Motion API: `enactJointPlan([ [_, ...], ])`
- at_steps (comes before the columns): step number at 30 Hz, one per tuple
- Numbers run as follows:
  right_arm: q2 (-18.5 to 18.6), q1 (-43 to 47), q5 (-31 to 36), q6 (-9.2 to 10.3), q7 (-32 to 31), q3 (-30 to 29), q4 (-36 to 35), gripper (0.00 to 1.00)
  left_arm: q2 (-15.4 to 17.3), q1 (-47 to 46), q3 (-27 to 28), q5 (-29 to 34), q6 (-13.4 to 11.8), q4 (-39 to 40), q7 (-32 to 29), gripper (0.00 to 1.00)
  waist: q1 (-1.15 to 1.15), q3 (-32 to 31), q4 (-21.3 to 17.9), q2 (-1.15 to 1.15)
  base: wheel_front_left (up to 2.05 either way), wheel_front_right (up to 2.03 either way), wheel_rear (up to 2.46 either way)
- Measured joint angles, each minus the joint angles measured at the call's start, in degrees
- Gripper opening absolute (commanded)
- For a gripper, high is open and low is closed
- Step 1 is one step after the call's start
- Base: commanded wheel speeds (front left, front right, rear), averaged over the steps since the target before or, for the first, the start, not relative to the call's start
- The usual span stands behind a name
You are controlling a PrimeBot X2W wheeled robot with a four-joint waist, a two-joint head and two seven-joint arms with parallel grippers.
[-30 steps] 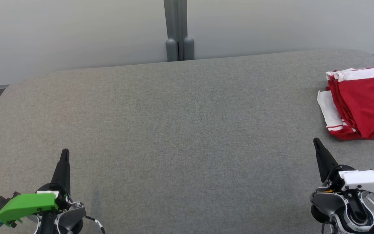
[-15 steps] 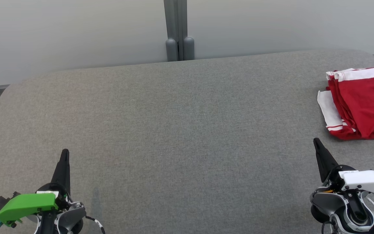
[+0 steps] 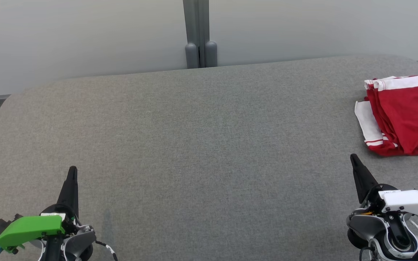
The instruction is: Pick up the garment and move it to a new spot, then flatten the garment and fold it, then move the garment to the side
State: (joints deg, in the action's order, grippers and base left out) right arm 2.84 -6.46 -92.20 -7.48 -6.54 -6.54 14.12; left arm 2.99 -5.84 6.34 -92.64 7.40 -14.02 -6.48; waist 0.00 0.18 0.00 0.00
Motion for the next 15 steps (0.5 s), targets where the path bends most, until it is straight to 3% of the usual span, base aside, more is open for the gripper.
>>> enactJointPlan([
  [15,0.0,0.0,0.0,0.00,0.0,0.0,0.0,0.00,0.0,0.0,0.1,0.0,0.0,0.0,0.0,0.00,0.00,0.0,0.0,0.00,0.00,0.00,0.00],
])
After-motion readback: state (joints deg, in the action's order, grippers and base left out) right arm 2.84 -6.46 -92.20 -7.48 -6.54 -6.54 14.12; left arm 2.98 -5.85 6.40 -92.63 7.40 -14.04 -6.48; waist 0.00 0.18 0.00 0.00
